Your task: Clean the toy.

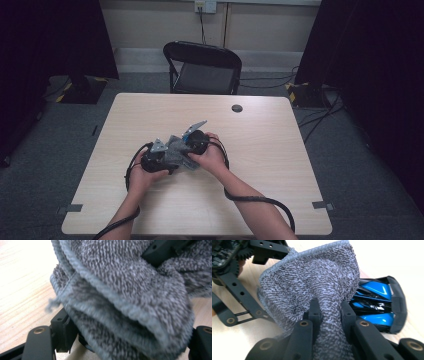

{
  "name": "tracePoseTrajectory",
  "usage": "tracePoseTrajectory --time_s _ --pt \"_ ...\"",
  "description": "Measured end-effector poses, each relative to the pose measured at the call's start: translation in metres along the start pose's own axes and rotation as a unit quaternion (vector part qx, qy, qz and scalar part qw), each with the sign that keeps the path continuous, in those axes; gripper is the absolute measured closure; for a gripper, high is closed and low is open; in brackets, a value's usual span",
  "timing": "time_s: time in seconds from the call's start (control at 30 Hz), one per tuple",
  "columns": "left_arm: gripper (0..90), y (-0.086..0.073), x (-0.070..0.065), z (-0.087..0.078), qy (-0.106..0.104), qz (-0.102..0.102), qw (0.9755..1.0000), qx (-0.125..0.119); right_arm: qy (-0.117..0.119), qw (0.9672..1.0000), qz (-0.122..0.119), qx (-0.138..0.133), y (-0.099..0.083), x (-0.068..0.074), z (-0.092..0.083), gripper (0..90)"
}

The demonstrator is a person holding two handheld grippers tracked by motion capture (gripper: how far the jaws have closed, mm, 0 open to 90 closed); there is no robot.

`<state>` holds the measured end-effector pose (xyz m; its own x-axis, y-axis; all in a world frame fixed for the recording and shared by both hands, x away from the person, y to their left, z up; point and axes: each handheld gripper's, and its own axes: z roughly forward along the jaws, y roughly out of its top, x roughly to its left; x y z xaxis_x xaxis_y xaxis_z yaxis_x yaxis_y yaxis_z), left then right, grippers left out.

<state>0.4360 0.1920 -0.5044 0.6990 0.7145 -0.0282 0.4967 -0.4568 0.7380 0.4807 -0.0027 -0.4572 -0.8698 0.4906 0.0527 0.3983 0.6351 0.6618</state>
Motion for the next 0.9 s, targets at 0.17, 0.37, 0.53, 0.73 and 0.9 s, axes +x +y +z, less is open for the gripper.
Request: tracePoseTrajectory --time_s 0.17,0.37,0.53,0.73,0.9 --pt "25.3 0.000 0.000 0.000 0.000 0.000 1.0000 0.000 -0.007 0.9997 0.021 -0.005 -0.004 -0.010 -0.002 76.5" --pt "25.3 0.000 0.000 0.000 0.000 0.000 1.0000 0.000 -0.019 0.9995 0.024 0.001 -0.004 -0.017 -0.004 76.5" --pt "25.3 0.000 0.000 0.000 0.000 -0.001 1.0000 0.000 -0.034 0.9988 0.037 0.002 -0.003 -0.025 -0.007 76.5" --pt "25.3 0.000 0.000 0.000 -0.001 -0.001 1.0000 0.000 -0.045 0.9972 0.060 -0.001 -0.005 -0.039 -0.011 76.5" --pt "25.4 0.000 0.000 0.000 0.000 -0.001 1.0000 0.000 -0.049 0.9968 0.064 -0.002 -0.004 -0.044 -0.012 76.5"
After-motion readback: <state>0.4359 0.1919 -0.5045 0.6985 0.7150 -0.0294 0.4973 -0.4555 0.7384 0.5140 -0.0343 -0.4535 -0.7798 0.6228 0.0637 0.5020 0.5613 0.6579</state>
